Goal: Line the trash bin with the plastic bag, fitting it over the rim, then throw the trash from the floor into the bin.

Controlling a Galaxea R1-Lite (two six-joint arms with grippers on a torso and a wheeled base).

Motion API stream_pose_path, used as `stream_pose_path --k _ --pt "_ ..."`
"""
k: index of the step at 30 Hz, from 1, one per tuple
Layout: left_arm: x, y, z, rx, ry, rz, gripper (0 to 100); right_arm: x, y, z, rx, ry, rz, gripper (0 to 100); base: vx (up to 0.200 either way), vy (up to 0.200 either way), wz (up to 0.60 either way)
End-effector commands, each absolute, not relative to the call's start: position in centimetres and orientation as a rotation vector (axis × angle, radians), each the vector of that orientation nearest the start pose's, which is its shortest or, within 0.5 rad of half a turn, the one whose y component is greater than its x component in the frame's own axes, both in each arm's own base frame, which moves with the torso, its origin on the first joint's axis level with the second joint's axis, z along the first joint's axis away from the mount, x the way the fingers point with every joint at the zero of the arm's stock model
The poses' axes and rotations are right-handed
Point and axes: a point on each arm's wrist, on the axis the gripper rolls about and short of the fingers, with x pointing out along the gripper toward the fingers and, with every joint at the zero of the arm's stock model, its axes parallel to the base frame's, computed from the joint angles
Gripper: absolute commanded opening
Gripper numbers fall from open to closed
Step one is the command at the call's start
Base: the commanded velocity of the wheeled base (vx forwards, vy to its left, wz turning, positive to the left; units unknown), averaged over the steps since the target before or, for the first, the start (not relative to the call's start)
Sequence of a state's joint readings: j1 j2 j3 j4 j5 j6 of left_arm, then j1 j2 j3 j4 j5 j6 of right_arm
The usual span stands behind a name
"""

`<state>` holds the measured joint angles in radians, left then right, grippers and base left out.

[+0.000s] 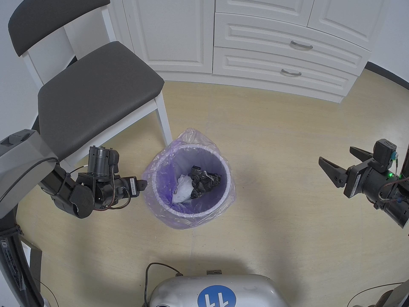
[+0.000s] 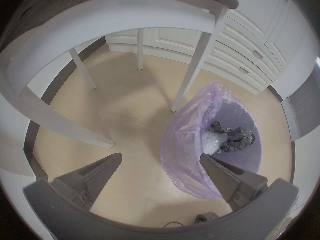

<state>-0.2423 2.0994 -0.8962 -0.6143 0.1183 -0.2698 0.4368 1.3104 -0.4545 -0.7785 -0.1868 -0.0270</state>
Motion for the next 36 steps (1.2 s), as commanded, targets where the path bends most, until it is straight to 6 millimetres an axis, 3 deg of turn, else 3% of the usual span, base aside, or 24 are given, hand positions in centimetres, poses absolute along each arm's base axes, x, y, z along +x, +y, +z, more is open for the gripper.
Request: stream_pose_path --k 1,12,24,36 --pt "37.7 -8.2 5.1 -0.161 0.605 -0.020 100 18.1 7.7 19.9 -0.051 0.071 0.240 100 0.000 0.000 0.00" --pt "41.0 -7.7 3.3 -0.217 0.590 0.000 100 18.3 7.7 19.7 -0.050 0.076 0.245 100 0.000 0.000 0.00" --pt "44.7 -8.5 -2.6 -0.258 0.636 0.004 100 18.7 7.2 19.3 -0.053 0.099 0.248 100 0.000 0.000 0.00" --pt "45.6 -8.4 -4.3 -0.248 0.691 0.024 100 18.9 6.9 19.0 -0.052 0.109 0.262 100 0.000 0.000 0.00"
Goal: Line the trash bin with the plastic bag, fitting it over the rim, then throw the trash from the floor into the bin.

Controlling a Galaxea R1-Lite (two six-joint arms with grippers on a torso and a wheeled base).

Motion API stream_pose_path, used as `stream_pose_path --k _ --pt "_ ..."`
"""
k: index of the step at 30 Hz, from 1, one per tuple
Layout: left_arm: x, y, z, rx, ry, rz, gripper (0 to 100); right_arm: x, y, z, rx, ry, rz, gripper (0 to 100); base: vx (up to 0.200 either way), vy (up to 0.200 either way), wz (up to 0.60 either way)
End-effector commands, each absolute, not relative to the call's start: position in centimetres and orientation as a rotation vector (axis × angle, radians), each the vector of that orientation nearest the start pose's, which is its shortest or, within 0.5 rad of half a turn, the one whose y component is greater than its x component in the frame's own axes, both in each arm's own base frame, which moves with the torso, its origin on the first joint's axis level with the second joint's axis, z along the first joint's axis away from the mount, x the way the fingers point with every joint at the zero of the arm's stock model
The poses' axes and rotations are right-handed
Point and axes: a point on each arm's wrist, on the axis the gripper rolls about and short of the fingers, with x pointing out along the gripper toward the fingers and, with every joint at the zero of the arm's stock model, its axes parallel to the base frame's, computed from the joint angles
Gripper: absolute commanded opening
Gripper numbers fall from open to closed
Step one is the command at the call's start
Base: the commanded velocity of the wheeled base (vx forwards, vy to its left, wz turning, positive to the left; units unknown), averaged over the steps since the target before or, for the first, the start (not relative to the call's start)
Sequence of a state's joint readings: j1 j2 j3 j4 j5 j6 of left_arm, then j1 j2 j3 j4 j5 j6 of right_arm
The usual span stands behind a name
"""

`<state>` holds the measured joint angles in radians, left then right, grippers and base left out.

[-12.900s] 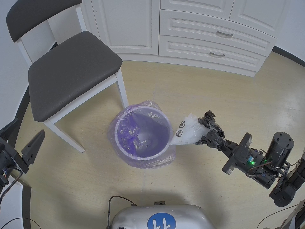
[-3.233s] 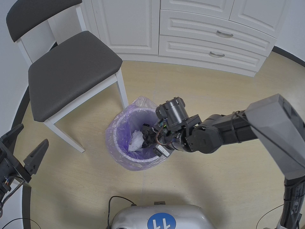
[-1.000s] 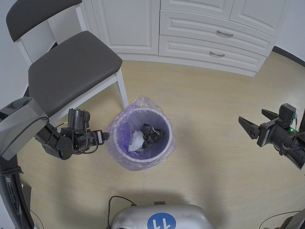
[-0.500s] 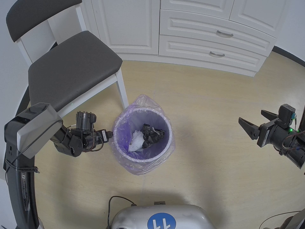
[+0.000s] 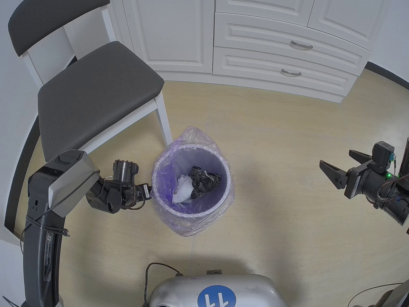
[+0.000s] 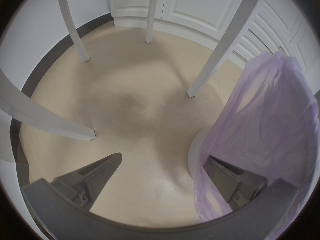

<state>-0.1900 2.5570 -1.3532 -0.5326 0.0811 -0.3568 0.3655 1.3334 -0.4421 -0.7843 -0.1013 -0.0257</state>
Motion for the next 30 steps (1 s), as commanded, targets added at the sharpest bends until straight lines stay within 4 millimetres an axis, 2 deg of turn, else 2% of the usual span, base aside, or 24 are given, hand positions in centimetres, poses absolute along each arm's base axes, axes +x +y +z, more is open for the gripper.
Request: stream_pose_path --k 1,5,8,9,10,13,20,30 --pt "45.5 -8.2 -4.3 -0.249 0.693 0.030 100 18.9 6.9 19.0 -0.053 0.110 0.263 100 0.000 0.000 0.00" --pt "44.7 -6.4 -4.1 -0.221 0.711 0.066 100 18.6 6.8 19.0 -0.053 0.104 0.264 100 0.000 0.000 0.00" --pt "42.9 -4.3 -3.8 -0.128 0.749 0.066 100 18.4 6.8 19.1 -0.053 0.100 0.271 100 0.000 0.000 0.00" --pt "42.8 -4.1 -3.7 -0.122 0.750 0.067 100 18.4 6.8 19.1 -0.053 0.100 0.271 100 0.000 0.000 0.00" --pt "41.7 -2.6 -3.2 -0.039 0.757 0.053 100 18.3 6.7 19.2 -0.054 0.093 0.274 100 0.000 0.000 0.00" --pt "40.2 -1.4 -2.6 0.046 0.734 0.002 100 18.1 6.7 19.3 -0.054 0.085 0.279 100 0.000 0.000 0.00" --pt "39.2 -1.8 -2.3 0.062 0.697 -0.036 100 17.4 6.5 19.7 -0.053 0.068 0.283 100 0.000 0.000 0.00" --pt "39.9 -2.7 -3.3 -0.008 0.684 -0.020 100 17.2 6.4 19.7 -0.054 0.068 0.308 100 0.000 0.000 0.00"
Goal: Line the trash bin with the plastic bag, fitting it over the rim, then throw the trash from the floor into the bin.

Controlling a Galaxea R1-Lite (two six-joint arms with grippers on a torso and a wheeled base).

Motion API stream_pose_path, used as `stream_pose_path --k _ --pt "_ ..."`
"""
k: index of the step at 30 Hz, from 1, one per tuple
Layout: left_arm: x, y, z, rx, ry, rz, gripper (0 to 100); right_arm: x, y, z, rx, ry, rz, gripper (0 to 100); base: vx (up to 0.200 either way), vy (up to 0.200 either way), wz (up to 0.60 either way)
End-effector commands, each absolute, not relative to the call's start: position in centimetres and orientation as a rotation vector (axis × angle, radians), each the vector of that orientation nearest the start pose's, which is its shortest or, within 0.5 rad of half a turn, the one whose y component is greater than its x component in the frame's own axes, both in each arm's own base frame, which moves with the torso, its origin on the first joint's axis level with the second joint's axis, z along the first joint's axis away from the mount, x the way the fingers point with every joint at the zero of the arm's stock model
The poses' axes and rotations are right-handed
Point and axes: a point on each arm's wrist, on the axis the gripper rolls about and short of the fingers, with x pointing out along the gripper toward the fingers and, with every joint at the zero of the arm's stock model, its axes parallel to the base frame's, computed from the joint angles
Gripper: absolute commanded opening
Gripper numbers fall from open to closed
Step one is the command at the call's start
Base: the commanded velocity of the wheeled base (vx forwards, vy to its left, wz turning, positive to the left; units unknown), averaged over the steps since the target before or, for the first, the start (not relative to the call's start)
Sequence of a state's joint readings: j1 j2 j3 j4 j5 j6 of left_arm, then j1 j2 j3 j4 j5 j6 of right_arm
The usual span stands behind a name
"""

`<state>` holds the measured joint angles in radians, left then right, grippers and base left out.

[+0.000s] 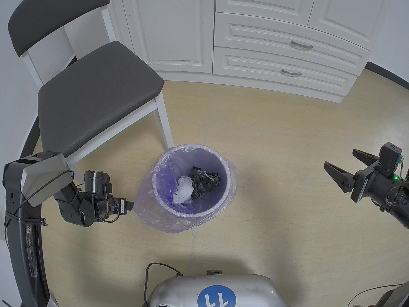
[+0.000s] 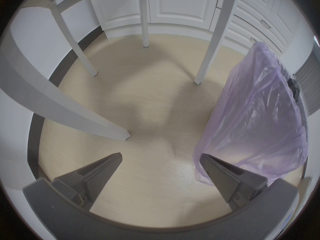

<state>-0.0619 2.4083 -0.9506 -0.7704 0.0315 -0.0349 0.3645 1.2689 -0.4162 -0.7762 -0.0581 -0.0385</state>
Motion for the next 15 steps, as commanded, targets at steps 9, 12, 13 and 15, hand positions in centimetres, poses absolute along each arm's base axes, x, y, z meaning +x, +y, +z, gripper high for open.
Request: stream_pose_path --k 9,12,13,15 --pt "42.9 -5.6 -6.9 -0.019 0.709 -0.079 100 17.7 6.6 18.7 -0.063 0.112 0.309 100 0.000 0.000 0.00" --pt "44.6 -7.1 -6.2 -0.020 0.723 -0.096 100 17.9 6.7 18.4 -0.066 0.128 0.318 100 0.000 0.000 0.00" --pt "44.8 -7.2 -6.3 -0.018 0.729 -0.096 100 18.0 6.7 18.4 -0.066 0.130 0.321 100 0.000 0.000 0.00" --pt "46.8 -8.0 -6.1 -0.007 0.751 -0.094 100 18.2 6.8 18.0 -0.066 0.147 0.343 100 0.000 0.000 0.00"
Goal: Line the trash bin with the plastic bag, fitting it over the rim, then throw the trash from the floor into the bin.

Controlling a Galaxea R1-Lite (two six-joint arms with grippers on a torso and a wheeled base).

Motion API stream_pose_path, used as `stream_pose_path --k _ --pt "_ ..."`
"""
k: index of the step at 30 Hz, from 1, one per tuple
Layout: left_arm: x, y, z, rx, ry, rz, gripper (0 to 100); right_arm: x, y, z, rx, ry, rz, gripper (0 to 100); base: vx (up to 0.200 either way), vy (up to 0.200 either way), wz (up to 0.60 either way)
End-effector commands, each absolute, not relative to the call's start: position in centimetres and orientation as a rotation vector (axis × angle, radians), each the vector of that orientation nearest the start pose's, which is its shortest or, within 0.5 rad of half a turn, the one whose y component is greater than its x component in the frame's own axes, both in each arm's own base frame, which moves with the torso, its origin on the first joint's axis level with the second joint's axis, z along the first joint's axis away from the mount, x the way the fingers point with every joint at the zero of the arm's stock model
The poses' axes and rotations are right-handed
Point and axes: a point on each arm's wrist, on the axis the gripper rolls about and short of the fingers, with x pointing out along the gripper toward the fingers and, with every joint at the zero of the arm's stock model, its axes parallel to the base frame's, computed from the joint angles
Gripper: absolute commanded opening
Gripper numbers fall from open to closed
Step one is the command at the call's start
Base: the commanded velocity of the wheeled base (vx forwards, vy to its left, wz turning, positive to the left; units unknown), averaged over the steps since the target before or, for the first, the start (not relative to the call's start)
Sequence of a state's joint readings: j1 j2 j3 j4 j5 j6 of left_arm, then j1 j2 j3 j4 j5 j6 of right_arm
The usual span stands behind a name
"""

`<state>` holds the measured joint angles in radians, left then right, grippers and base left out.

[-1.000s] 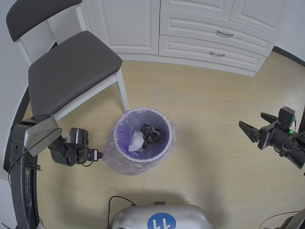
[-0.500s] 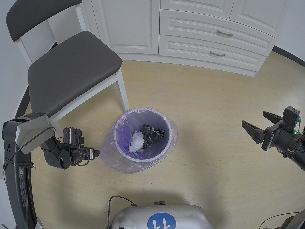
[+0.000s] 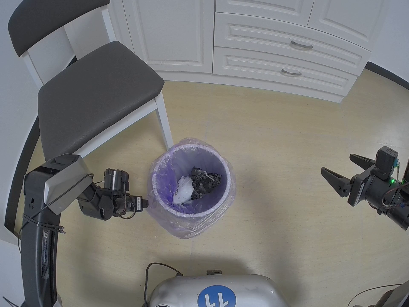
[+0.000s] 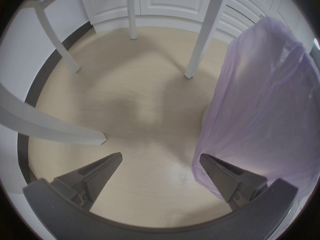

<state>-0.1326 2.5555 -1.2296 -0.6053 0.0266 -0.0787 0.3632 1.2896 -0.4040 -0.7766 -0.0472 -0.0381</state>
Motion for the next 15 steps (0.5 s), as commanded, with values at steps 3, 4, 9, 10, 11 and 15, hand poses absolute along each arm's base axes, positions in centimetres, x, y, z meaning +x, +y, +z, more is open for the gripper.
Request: stream_pose_path --k 3,4,9,10,11,15 --pt "48.8 -8.5 -7.3 0.013 0.762 -0.071 100 18.4 6.9 17.7 -0.067 0.164 0.344 100 0.000 0.000 0.00" --pt "49.0 -8.6 -7.5 0.017 0.763 -0.069 100 18.4 6.9 17.6 -0.068 0.165 0.344 100 0.000 0.000 0.00" --pt "50.9 -9.0 -8.4 0.039 0.810 -0.054 100 19.1 6.7 16.9 -0.070 0.196 0.332 100 0.000 0.000 0.00" --pt "50.9 -9.0 -8.7 0.038 0.816 -0.053 100 19.2 6.7 16.8 -0.070 0.201 0.335 100 0.000 0.000 0.00" --pt "51.0 -9.0 -8.8 0.040 0.820 -0.053 100 19.3 6.6 16.7 -0.070 0.207 0.337 100 0.000 0.000 0.00" --pt "50.9 -9.1 -9.4 0.041 0.829 -0.053 100 19.5 6.7 16.3 -0.074 0.225 0.342 100 0.000 0.000 0.00"
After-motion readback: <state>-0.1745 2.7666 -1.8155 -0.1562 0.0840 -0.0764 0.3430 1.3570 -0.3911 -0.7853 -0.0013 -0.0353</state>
